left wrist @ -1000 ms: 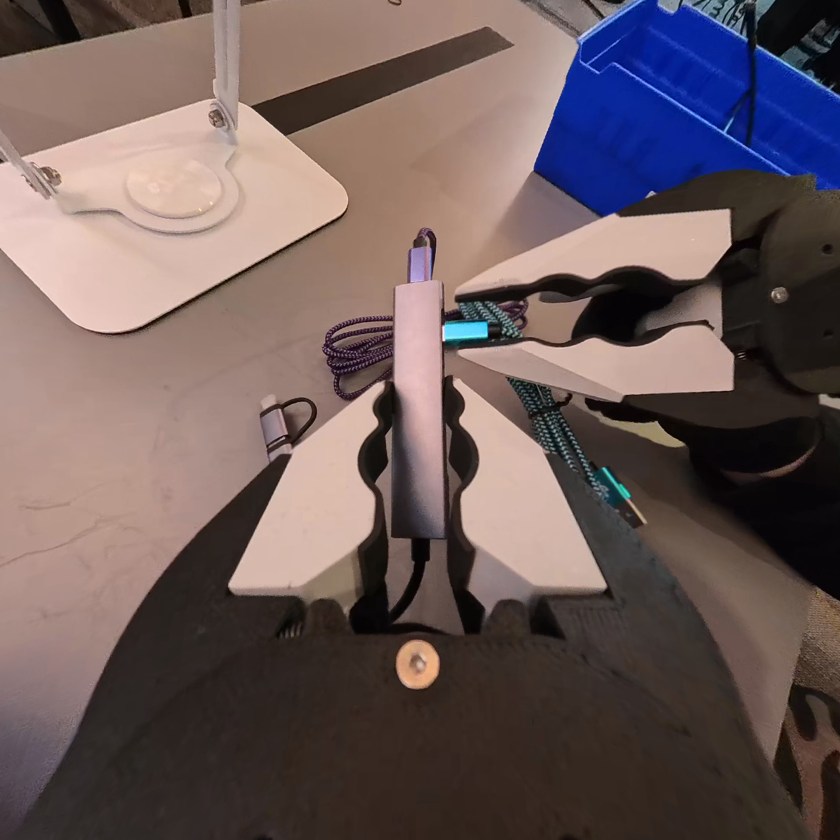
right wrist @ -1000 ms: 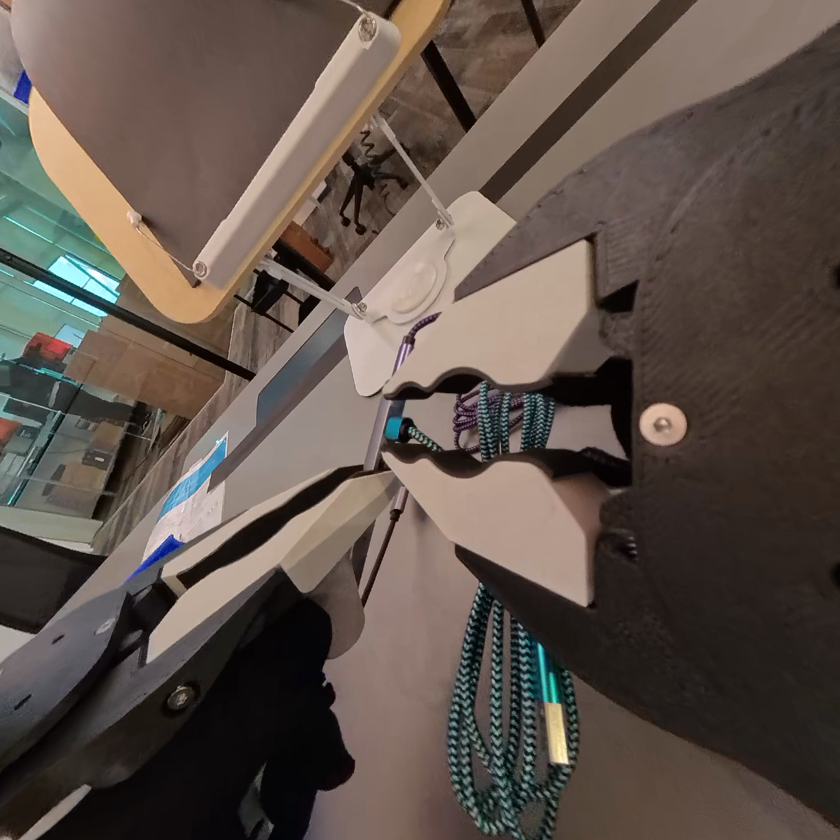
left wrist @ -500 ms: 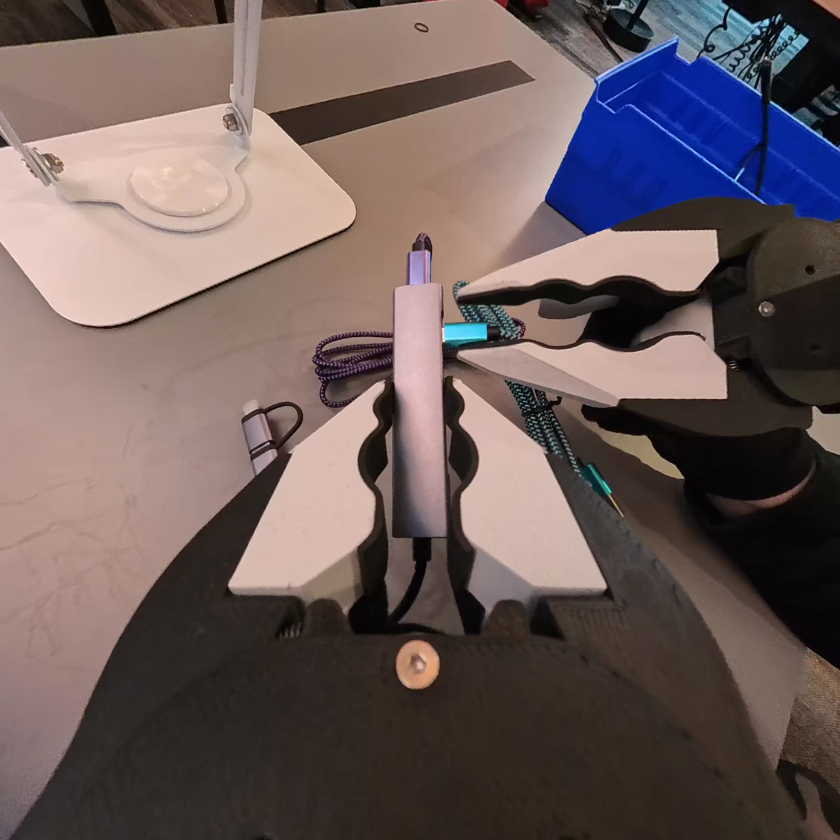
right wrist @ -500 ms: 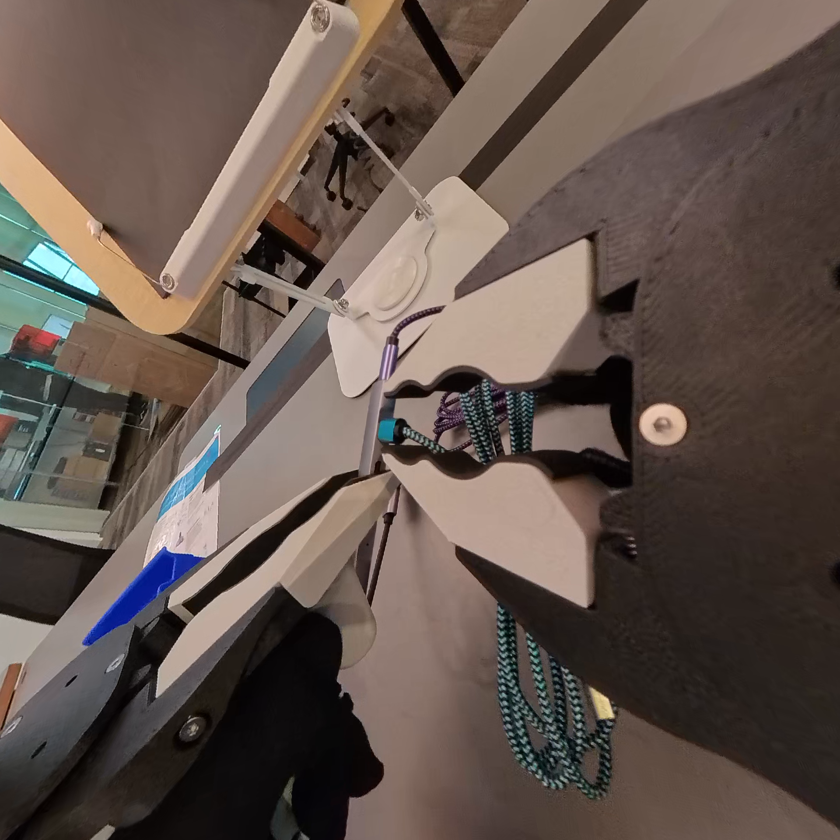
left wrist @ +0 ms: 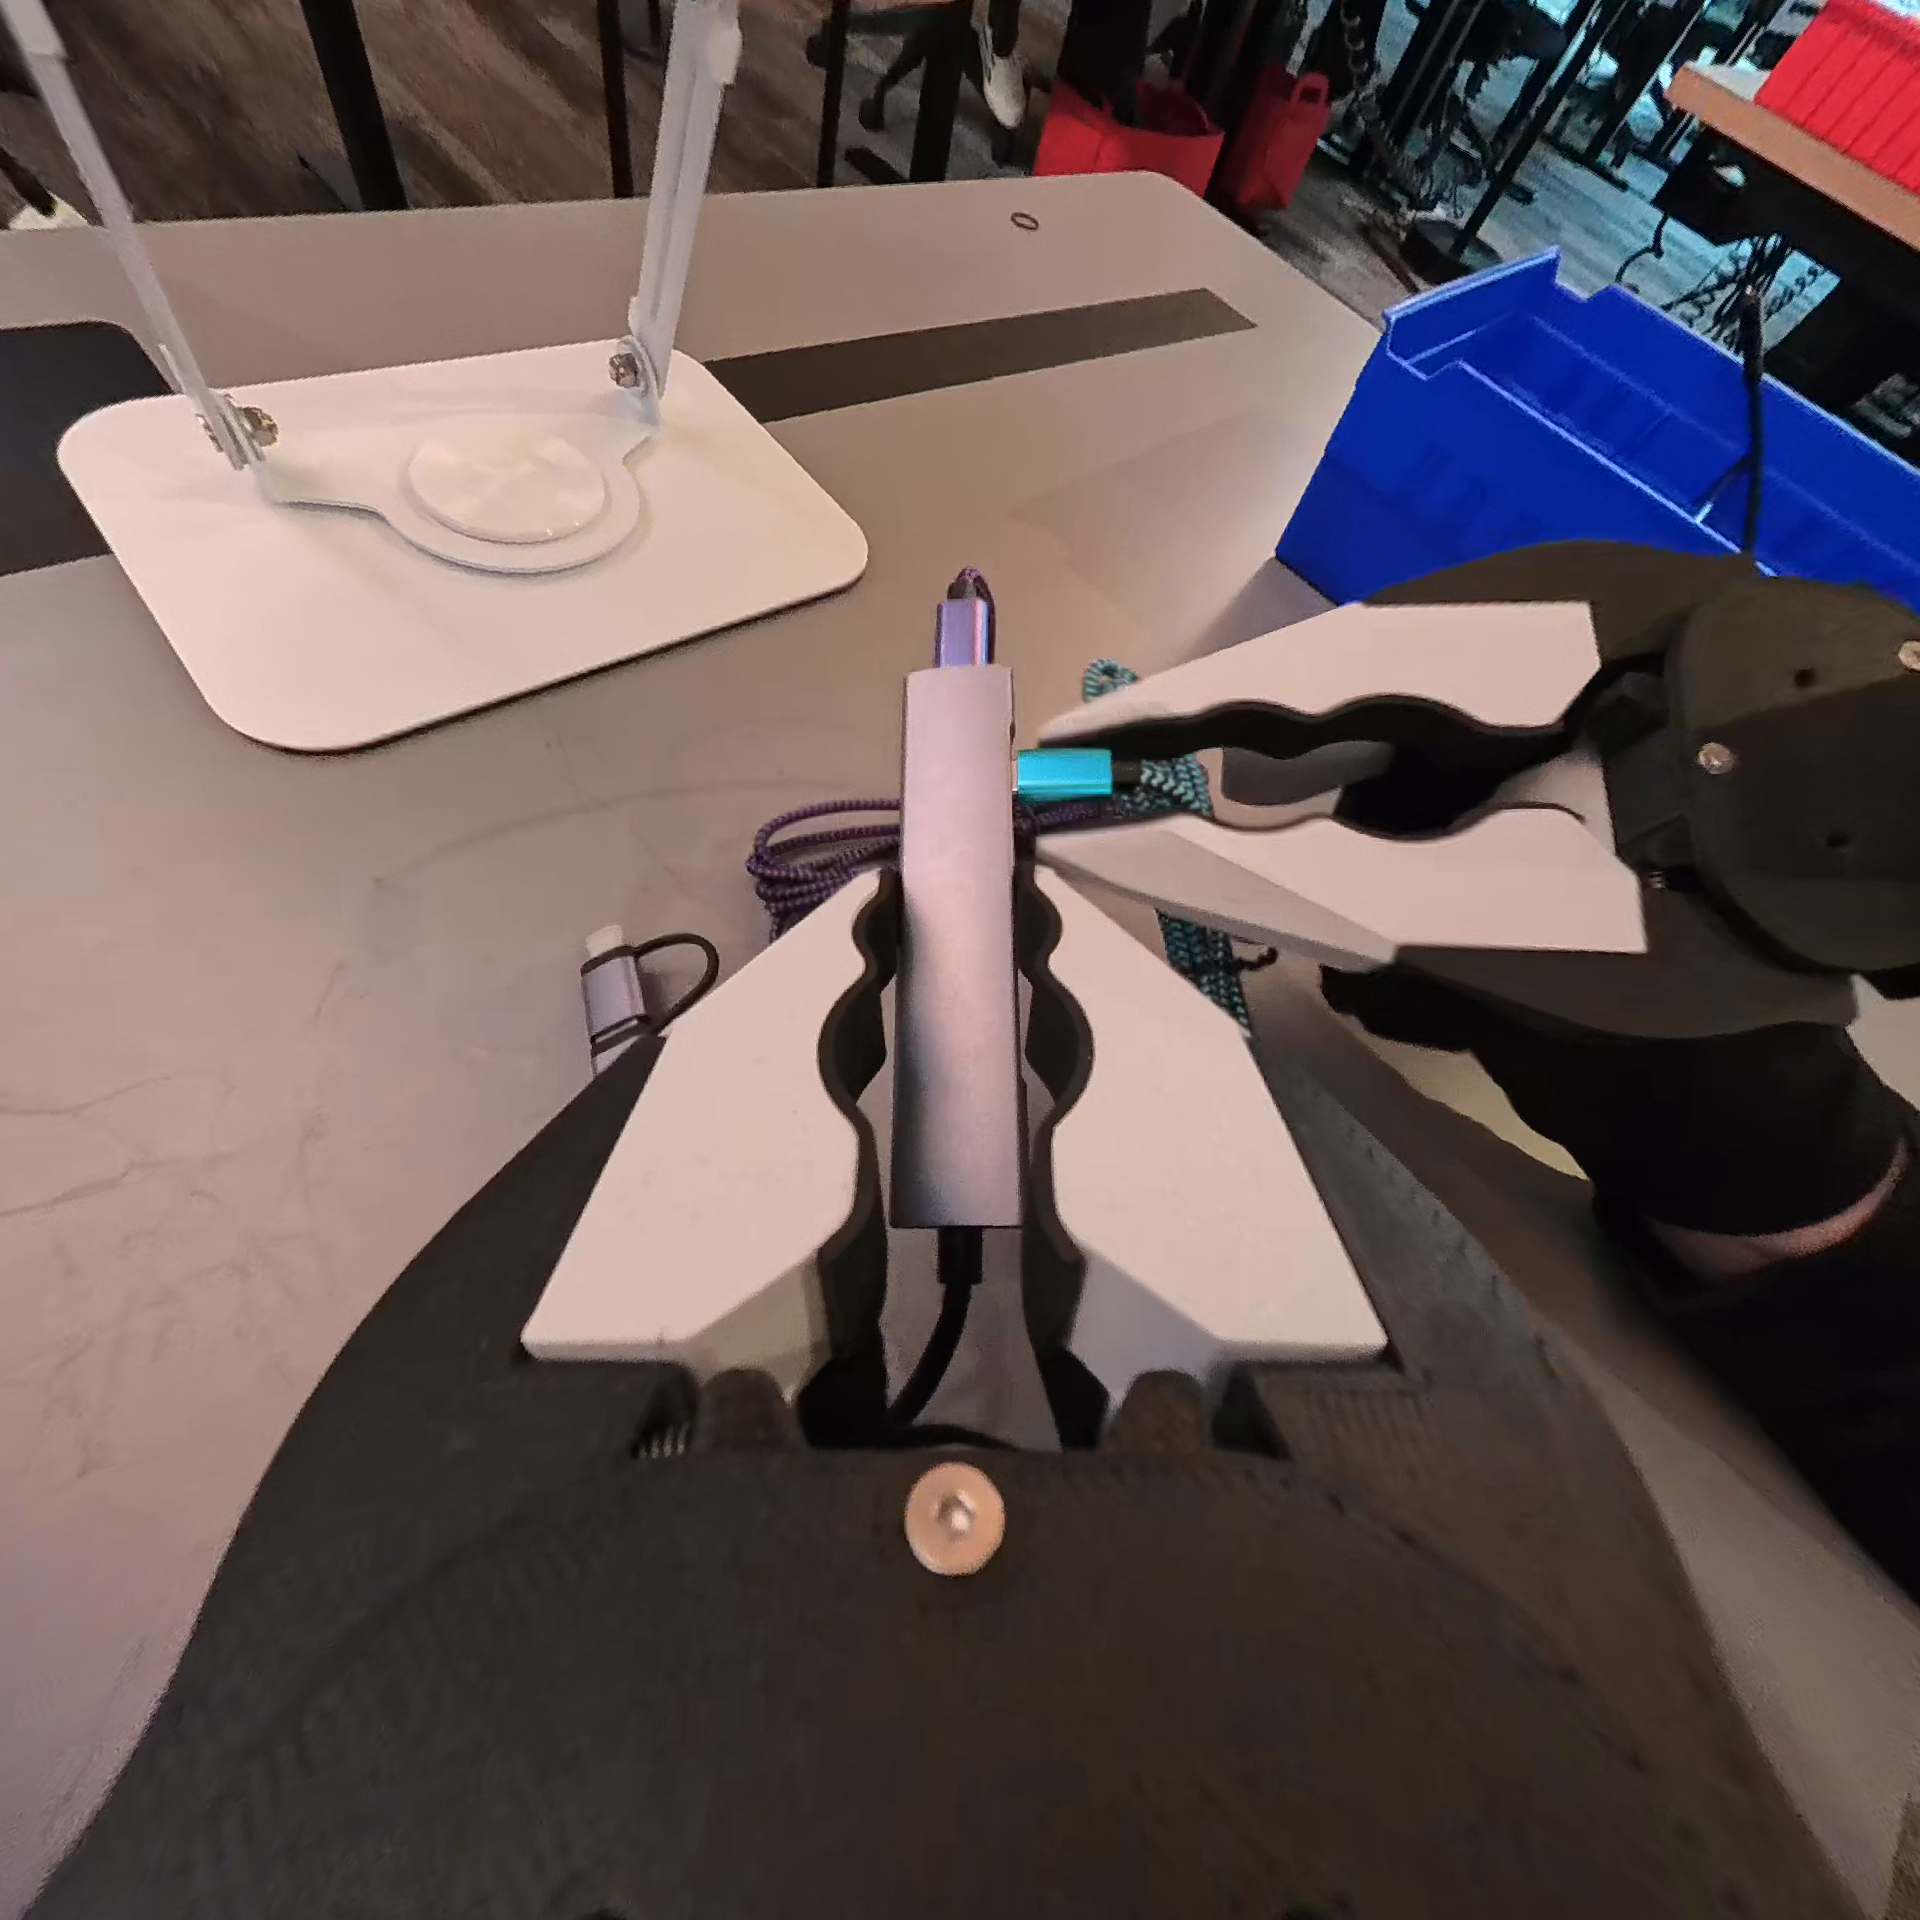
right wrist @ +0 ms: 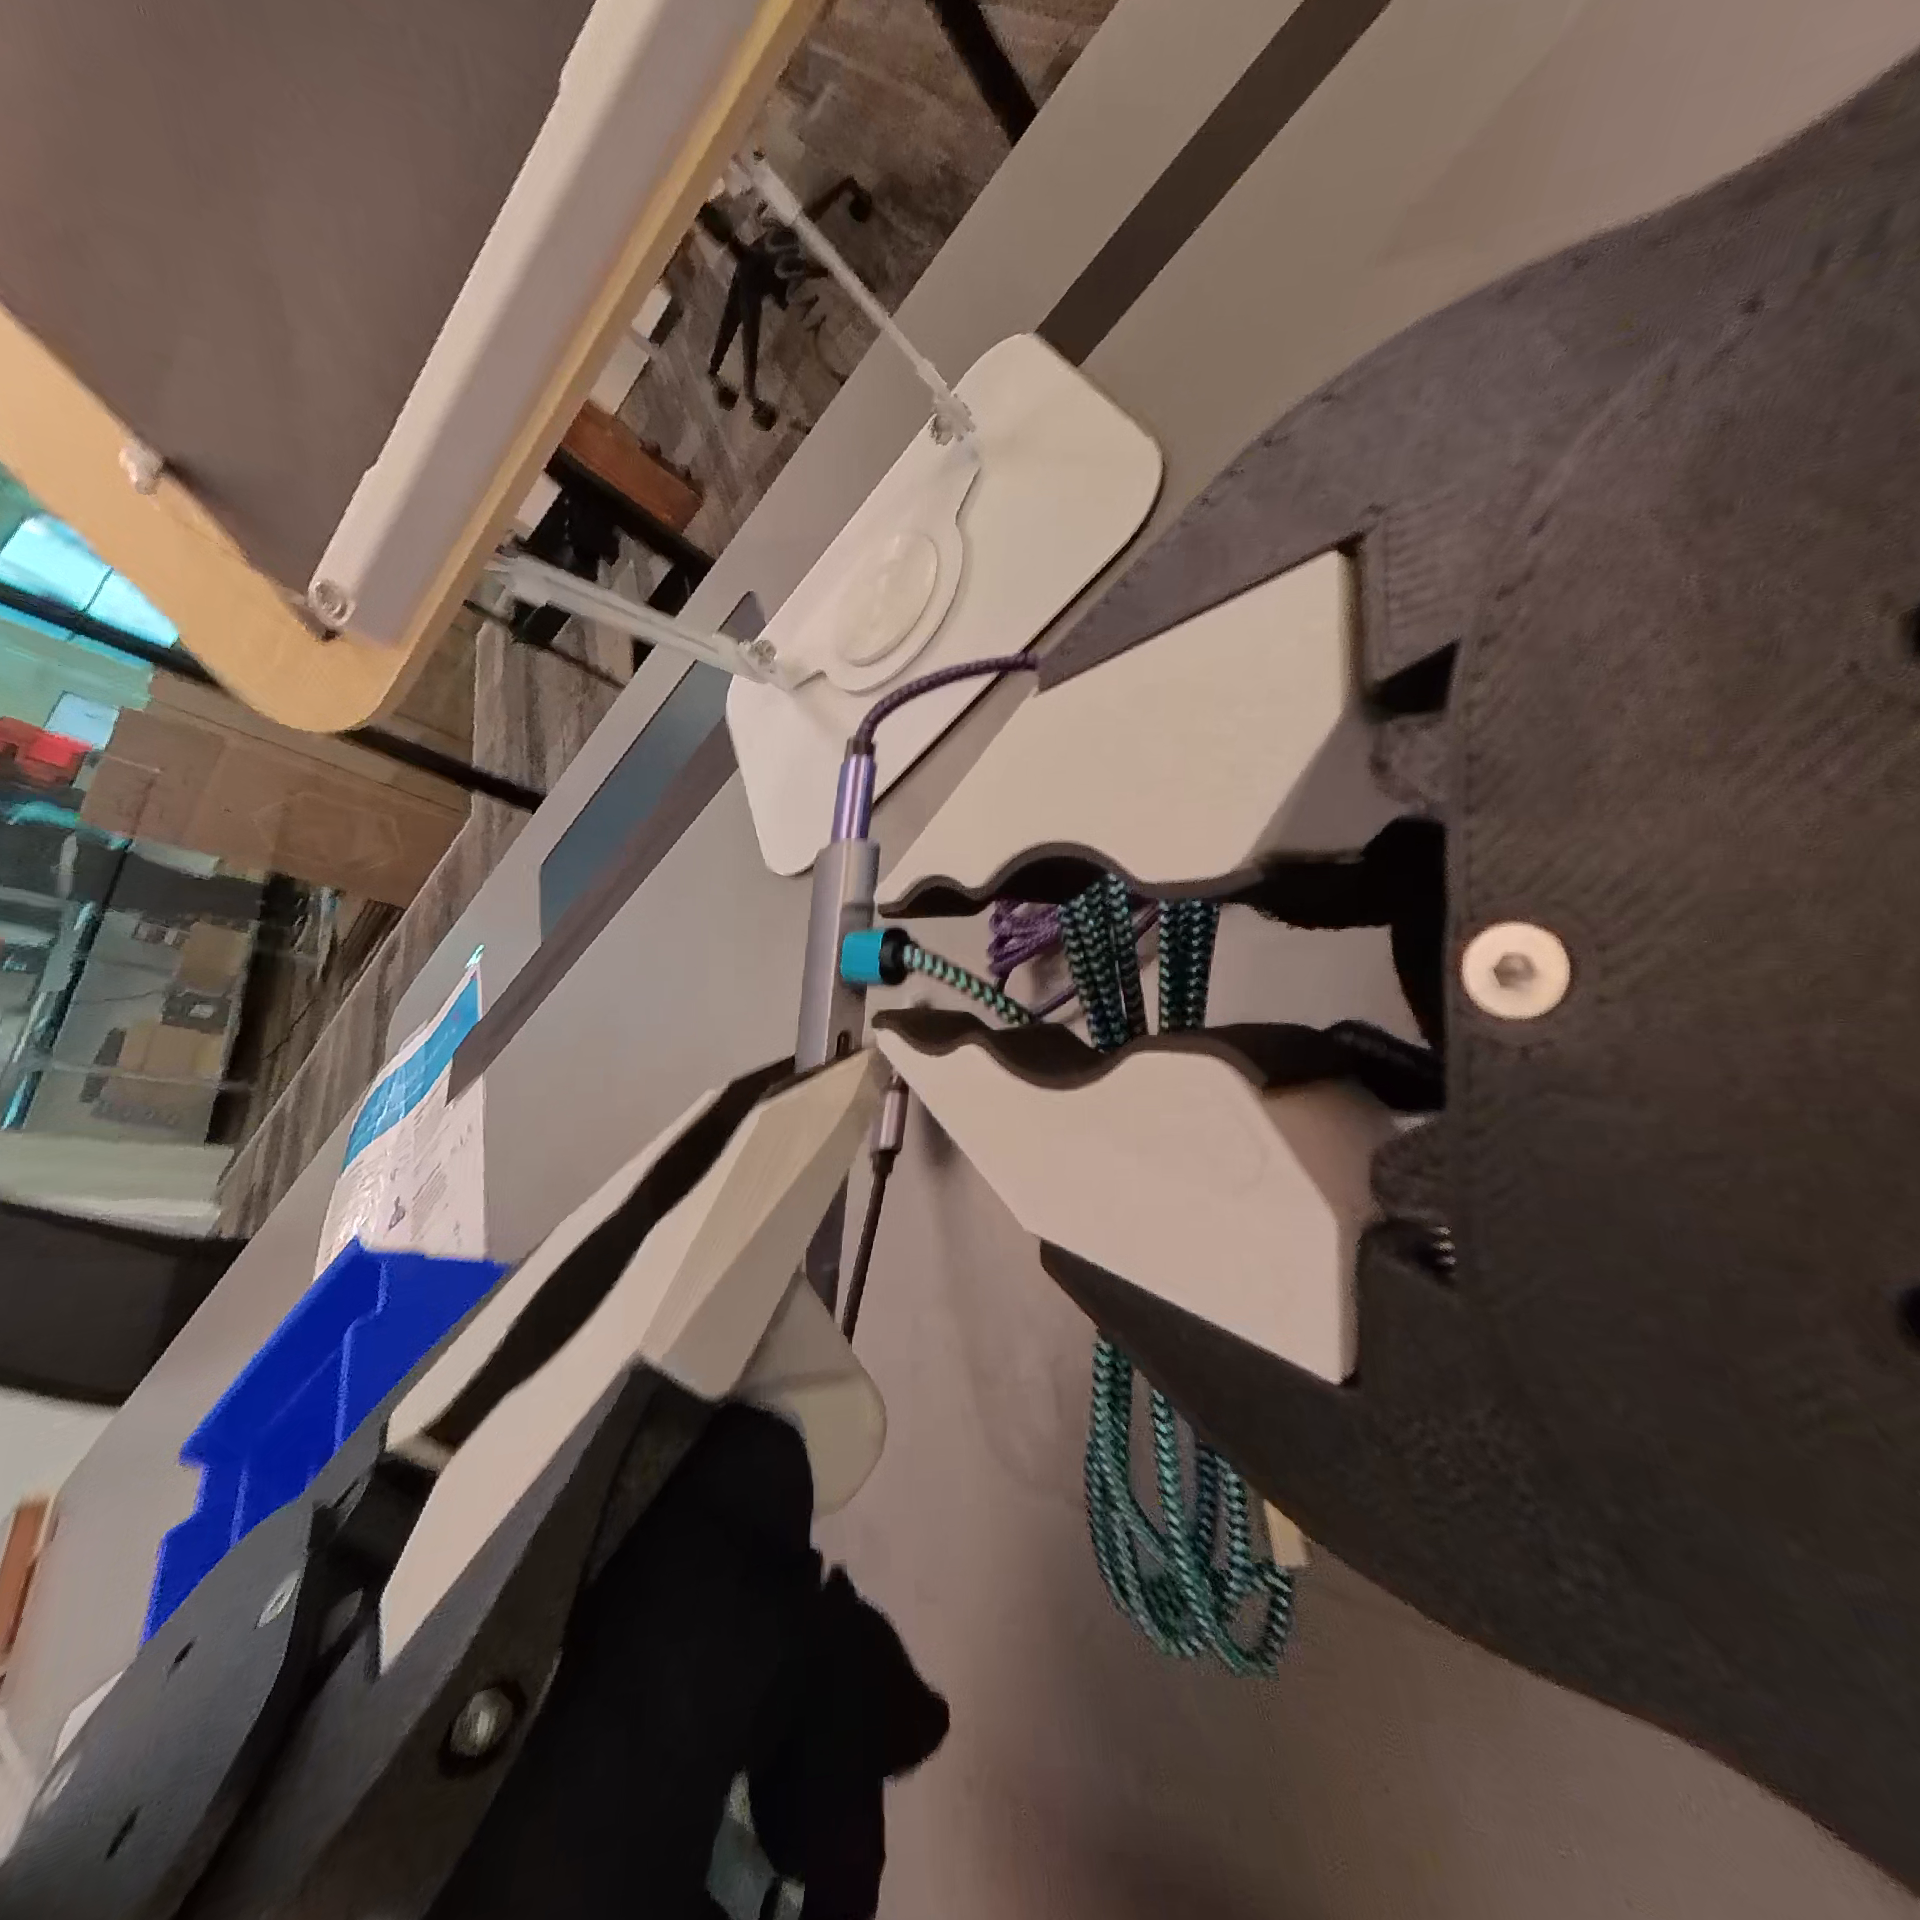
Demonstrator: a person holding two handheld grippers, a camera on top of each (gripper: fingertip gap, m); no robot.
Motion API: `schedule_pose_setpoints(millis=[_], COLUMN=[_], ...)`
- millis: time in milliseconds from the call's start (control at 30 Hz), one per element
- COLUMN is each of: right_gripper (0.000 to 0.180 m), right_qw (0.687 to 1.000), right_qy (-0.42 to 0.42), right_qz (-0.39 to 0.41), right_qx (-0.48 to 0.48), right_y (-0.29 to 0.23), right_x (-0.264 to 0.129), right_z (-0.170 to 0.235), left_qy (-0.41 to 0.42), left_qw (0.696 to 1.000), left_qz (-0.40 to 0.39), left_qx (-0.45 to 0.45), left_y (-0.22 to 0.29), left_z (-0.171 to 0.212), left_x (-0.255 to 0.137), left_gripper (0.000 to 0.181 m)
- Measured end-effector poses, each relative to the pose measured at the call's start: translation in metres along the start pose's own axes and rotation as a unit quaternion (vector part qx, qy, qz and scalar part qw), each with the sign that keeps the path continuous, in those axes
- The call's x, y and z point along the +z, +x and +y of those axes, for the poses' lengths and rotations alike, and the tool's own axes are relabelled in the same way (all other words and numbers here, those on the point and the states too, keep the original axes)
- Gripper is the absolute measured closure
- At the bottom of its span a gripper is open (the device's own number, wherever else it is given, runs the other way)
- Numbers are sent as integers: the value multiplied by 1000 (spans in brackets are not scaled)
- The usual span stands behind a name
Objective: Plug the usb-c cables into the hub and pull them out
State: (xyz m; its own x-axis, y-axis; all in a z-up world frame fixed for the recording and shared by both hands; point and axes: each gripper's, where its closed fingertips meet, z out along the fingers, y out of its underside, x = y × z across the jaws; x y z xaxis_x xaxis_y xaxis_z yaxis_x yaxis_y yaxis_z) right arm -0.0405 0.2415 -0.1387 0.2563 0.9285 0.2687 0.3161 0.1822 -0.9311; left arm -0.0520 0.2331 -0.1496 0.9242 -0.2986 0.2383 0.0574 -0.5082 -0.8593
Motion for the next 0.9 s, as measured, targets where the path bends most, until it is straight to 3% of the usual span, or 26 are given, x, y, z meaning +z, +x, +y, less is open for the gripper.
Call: schedule_pose_setpoints(millis=[567,900], right_gripper=[171,171], right_qw=[998,1000], right_qy=[22,6], right_qz=[-20,10], right_qx=[56,0], right_y=[-3,-4], right_x=[3,6], right_z=[-3,-1], left_qy=[34,44], left_qw=[999,998], left_qz=[18,35], left_qx=[-9,-24], left_y=[0,-2], left_z=[1,6], left_x=[-3,0], left_gripper=[161,161])
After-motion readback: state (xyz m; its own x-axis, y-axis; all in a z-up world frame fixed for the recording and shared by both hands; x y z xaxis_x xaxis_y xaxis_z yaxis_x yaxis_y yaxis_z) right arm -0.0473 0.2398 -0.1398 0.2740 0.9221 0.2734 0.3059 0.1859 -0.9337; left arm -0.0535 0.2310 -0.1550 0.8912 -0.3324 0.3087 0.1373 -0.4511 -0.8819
